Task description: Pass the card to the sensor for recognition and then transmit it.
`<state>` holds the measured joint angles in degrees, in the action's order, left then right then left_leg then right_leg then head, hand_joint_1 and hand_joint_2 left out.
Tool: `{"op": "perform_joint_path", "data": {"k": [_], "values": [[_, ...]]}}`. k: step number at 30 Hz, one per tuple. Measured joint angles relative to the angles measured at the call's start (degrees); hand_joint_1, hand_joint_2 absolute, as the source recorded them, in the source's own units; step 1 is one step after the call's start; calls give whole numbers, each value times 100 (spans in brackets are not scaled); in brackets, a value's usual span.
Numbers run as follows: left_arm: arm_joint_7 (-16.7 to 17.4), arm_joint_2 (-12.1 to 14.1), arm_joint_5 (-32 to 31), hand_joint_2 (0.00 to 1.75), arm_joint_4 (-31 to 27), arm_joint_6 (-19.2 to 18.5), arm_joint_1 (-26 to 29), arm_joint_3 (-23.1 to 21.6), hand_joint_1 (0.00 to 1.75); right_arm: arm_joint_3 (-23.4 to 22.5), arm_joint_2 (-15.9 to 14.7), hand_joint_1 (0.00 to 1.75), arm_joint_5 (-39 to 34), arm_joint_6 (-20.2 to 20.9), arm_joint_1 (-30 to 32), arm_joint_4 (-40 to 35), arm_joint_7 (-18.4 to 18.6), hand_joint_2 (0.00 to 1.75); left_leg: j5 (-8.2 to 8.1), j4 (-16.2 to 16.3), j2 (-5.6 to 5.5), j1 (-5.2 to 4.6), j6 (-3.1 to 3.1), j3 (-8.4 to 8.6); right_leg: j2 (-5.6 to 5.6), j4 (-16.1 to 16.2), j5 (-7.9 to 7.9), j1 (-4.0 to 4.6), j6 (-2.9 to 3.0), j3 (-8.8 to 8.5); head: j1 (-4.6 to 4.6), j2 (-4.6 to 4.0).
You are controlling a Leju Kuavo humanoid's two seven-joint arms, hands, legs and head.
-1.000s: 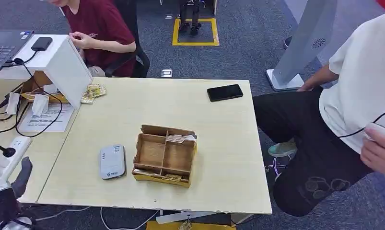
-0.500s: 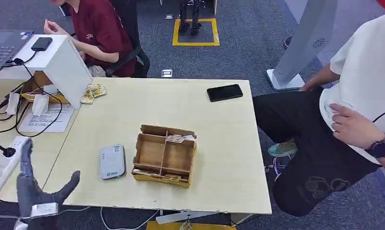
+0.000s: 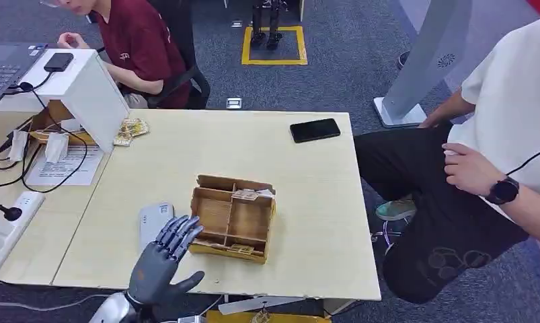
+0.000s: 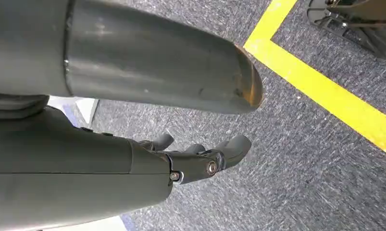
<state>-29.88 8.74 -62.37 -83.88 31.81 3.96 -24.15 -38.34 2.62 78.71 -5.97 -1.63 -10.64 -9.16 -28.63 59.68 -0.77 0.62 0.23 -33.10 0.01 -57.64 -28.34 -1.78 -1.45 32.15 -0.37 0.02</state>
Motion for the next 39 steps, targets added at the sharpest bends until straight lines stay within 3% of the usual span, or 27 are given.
{"op": "perform_joint_path", "data": {"k": [5, 9, 12, 27, 33, 39], "values": [[75, 24, -88, 175, 712, 438, -279, -611, 0, 2, -4, 0, 72, 37, -23, 0, 2, 0, -1, 0, 0, -1, 1, -2, 0, 0, -1, -1, -1, 1, 0, 0], [699, 22, -682, 175, 1117, 672, -486, -894, 0, 4, -4, 0, 140, 35, -37, 0, 2, 0, -1, 0, -1, -1, 1, -3, -2, 0, -1, -1, -1, 1, 0, 0], [892, 13, -811, 175, 1345, 738, -644, -956, 0, 4, -4, 0, 153, 31, -37, 0, -4, 0, -1, 0, -1, 0, 1, -3, -1, 0, -1, 0, -1, 1, 0, 0], [844, -126, -626, 175, 1489, 764, -725, -901, 0, 4, -4, 0, 171, 35, -34, 0, 2, 0, -1, 0, -1, 0, 1, -4, -2, 0, -1, 0, -1, 1, -2, 0], [667, -242, -672, 175, 1489, 764, -706, -658, 0, 4, -4, 0, 206, 39, -31, 0, 2, 0, 0, 0, -1, 0, 1, -3, -2, 0, -1, 0, -1, 0, -2, 0], [715, -363, -831, 175, 1487, 771, -695, -374, 0, 4, -4, 0, 236, 39, -30, 0, 4, 0, -1, 0, -1, 0, 1, -4, -2, 0, -1, 0, -1, 0, -2, 0]]}}
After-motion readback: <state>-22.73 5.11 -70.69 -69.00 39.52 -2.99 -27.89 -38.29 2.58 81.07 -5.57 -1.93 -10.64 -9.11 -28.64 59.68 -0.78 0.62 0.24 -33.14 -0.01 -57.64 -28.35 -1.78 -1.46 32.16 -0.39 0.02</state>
